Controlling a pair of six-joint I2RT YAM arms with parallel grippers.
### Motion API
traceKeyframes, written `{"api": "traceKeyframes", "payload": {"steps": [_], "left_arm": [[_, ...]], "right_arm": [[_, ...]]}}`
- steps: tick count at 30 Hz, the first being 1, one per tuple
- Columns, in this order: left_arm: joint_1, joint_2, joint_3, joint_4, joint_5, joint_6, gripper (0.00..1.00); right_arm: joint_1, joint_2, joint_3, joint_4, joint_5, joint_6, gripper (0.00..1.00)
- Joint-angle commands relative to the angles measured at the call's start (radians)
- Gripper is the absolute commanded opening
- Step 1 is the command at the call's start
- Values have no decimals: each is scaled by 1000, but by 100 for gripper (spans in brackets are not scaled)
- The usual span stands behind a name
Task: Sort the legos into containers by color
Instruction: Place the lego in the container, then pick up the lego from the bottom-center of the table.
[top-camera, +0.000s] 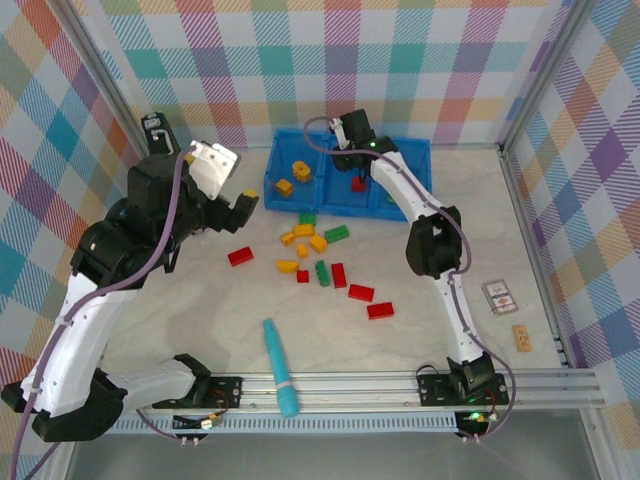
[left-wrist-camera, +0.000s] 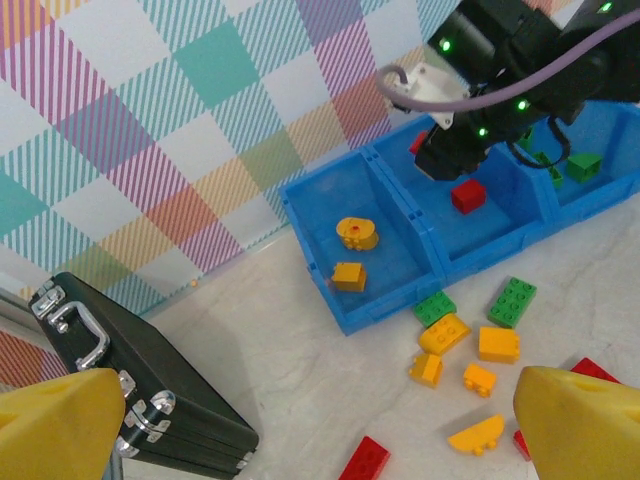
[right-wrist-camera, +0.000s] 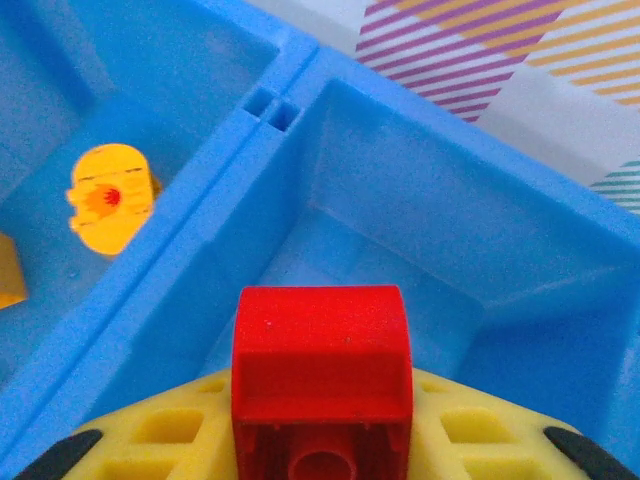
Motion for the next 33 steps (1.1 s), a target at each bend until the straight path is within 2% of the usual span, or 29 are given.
{"api": "traceKeyframes", "payload": {"steps": [1,9,13,21,23,26,33], "left_arm": [[-10,0,30,-3,-14,20,100],[-10,13,27,4,-17,22,100],[-9,6,10,13,-14,21,100],[-10,20,25,6,-16,17,100],[-10,16,22,6,-18,18,100],[-10,8,-2,20,-23,26,100],[-10,3,-16,24,-10,18,100]], "right_arm": [[-5,36,70,-38,-41,-21,39],[-12,84,34,-11,-63,-19,45],[-13,82,30,-16,-62,-36,45],[-12,-71,-46,-46,-106,-10,48],[-9,-164,-136,-55,-122,16,50],[-8,-338,-392,39,-170,73,49],[8,-665,-820,96,-242,125,53]]}}
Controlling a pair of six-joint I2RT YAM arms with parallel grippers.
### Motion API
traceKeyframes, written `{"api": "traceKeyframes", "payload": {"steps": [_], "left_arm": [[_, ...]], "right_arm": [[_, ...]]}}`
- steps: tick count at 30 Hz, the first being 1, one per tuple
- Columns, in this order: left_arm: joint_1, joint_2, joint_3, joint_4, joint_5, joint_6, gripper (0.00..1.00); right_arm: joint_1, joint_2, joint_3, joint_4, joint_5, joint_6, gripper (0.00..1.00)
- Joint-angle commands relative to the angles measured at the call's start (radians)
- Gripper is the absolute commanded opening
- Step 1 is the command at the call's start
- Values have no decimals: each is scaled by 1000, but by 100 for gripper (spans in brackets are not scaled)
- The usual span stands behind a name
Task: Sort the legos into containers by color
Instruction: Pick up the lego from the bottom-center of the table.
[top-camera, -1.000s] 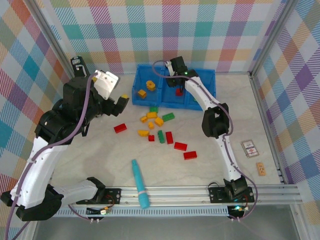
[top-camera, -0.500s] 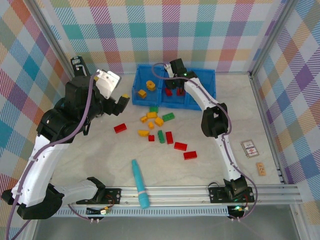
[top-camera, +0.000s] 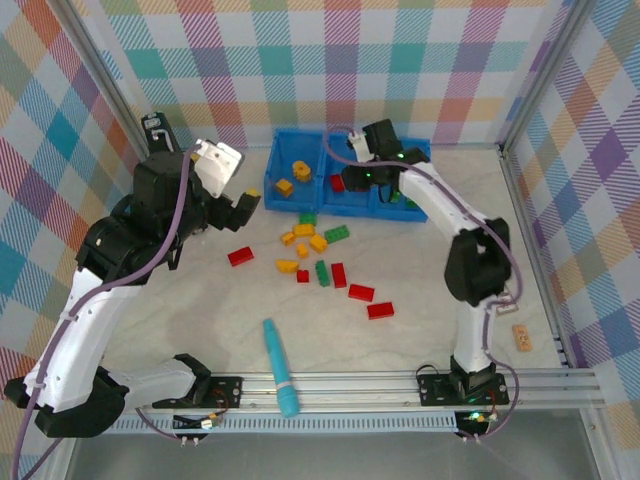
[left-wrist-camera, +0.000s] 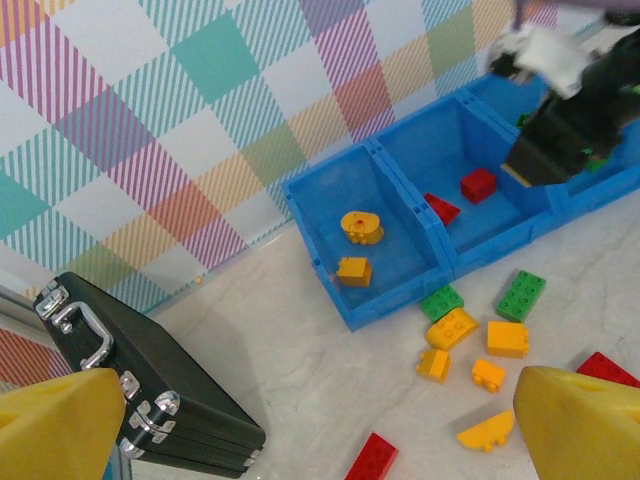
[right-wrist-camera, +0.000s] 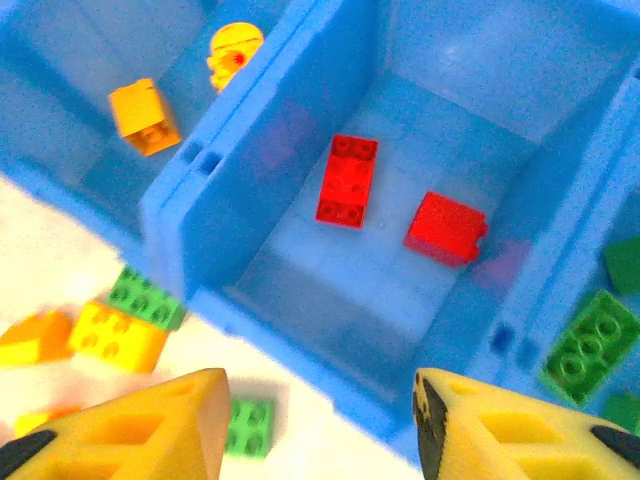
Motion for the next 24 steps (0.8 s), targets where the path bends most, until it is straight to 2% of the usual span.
{"api": "traceKeyframes", "payload": {"steps": [1,2,4,7,11,14,18,24], "left_arm": [[-10,-17,-17,24,2,4,100],[-10,-18,-18,24,4,-3,100],[-10,-13,-12,15,21,-24,100],[-10,-14,-23,18,47,-37,100],[-10,-19,-38,29,49,-55,100],[-10,-23,-51,40,42,-61,100],[-10,-28,-62,53,57,-61,100],[-10,-31,-61,53,75,-68,100]], "right_arm": [[19,-134,-174,33,-108,29,54],[19,-169,-222,17,-185,11,55],[27,-221,-290,-54,-216,33,56],[44,-340,-458,-96,-182,116,60],[65,-535,-725,-77,-178,326,62],[115,-660,-890,-53,-170,404,74],[184,-749,-1008,-83,-112,457,88],[278,-743,-1061,-117,13,496,97]]}}
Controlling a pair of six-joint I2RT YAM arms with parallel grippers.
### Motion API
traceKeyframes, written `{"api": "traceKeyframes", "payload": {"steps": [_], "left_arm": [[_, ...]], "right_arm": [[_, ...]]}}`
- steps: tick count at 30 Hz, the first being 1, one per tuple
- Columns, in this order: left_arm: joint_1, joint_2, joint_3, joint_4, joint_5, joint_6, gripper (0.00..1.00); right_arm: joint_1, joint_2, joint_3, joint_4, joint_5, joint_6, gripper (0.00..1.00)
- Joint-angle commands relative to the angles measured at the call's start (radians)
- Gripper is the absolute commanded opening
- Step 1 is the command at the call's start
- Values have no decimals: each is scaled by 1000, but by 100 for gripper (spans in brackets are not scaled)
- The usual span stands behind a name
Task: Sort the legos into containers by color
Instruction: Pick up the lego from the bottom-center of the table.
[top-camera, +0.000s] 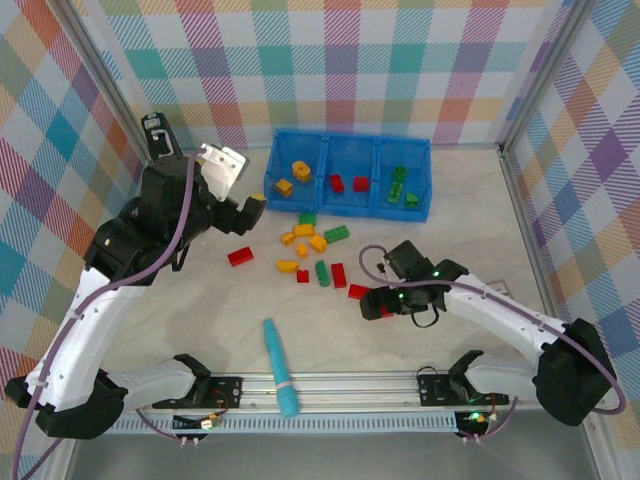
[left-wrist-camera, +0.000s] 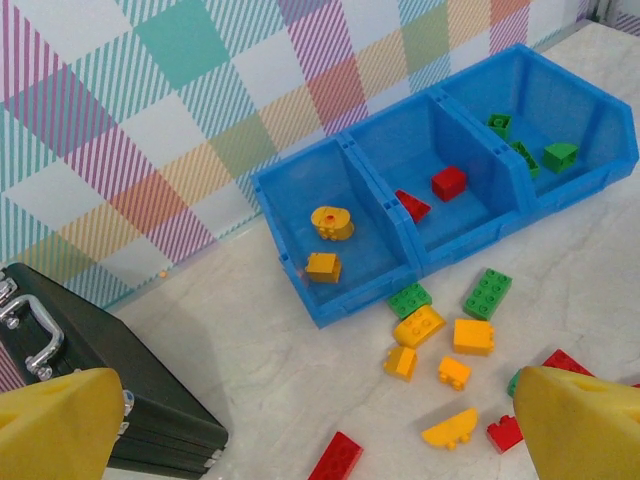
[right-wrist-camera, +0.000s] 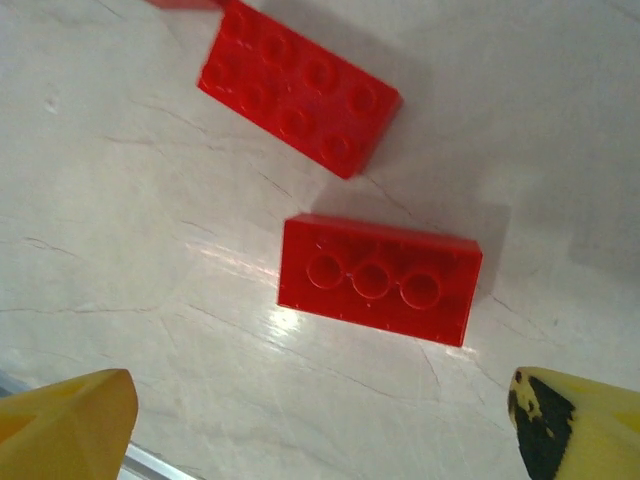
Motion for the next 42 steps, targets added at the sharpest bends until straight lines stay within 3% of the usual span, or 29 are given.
{"api": "traceKeyframes", "payload": {"steps": [1,10,17,28,34,42], "left_arm": [[-9,-20,-3,21,26,-15,100],[-9,-36,11,-6,35,-20,100],[-9,-53,9,-6,-13,-20,100],[-9,-62,-8,3,-18,-10,100],[-9,-64,-9,3,-20,-9,100],[-9,-85,-17,4,-34,-1,100]], "right_arm": [[41,27,-22,-9,103,60,97],[117,209,-6,80,259,104,93],[119,295,26,114,243,82,90],[125,363,40,113,233,89,75],[127,327,44,72,274,91,63],[80,335,280,-8,324,-103,58]]}}
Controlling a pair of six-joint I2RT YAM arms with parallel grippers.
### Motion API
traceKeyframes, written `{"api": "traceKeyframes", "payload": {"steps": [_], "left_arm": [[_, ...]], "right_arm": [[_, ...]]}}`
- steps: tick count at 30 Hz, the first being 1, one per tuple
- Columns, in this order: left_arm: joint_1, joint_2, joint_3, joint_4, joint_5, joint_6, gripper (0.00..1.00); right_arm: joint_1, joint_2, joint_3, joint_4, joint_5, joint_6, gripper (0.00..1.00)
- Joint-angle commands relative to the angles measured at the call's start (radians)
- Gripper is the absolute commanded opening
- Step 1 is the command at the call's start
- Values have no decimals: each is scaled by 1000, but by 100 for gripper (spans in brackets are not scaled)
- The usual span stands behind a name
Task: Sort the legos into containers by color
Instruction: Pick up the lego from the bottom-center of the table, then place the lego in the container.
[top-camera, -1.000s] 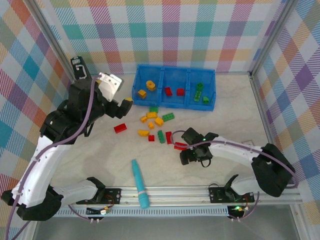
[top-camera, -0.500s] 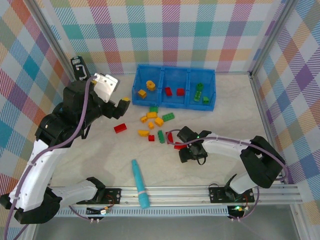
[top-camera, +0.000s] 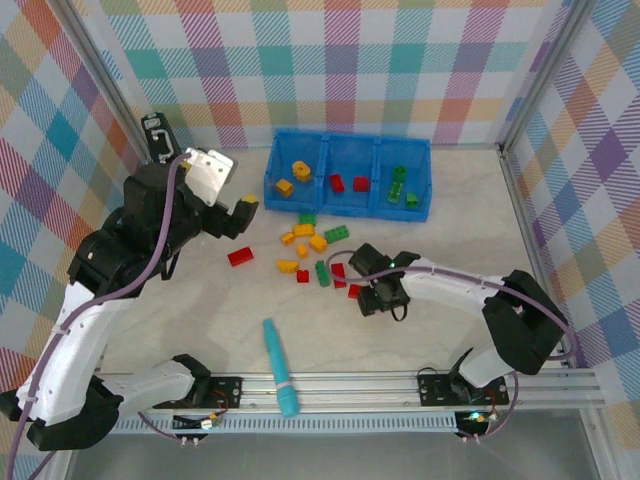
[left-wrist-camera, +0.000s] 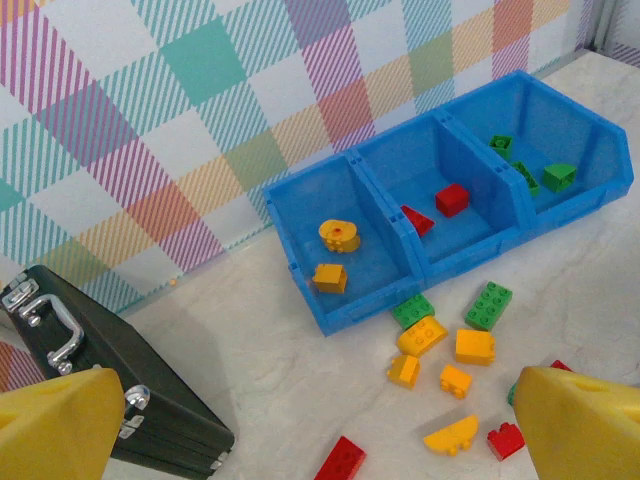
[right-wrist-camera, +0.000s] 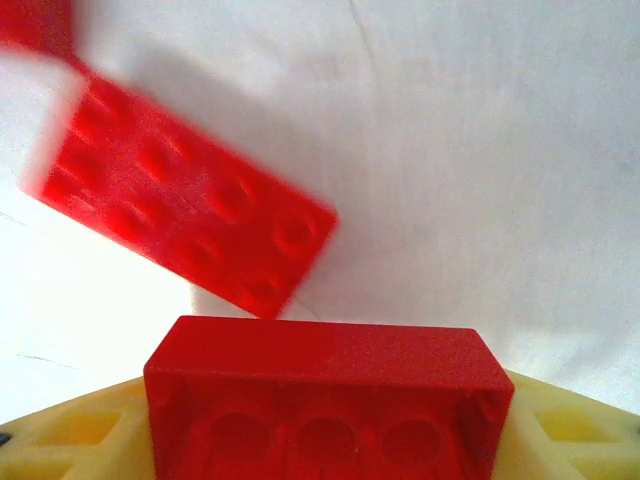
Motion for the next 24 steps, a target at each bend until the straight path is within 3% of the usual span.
{"api": "traceKeyframes", "payload": {"steps": [1,6,12,20,24], "left_arm": [[-9,-27,-11,10,-23,3,100],[-9,-31,-11,10,-23,8,100],[-9,-25,-9,10,-26,16,100],[-9,-21,3,-6,-40,16,100],[-9,-6,16,-7,-48,16,100]], "right_arm": [[-44,18,142,-14,36,-137,58],[-145,139,374,52,41,-315,58],[-232,358,613,275,56,-535,58],[-312,709,1003,287,23,-645,58],[-334,794,1054,321,4,-669,58]]}}
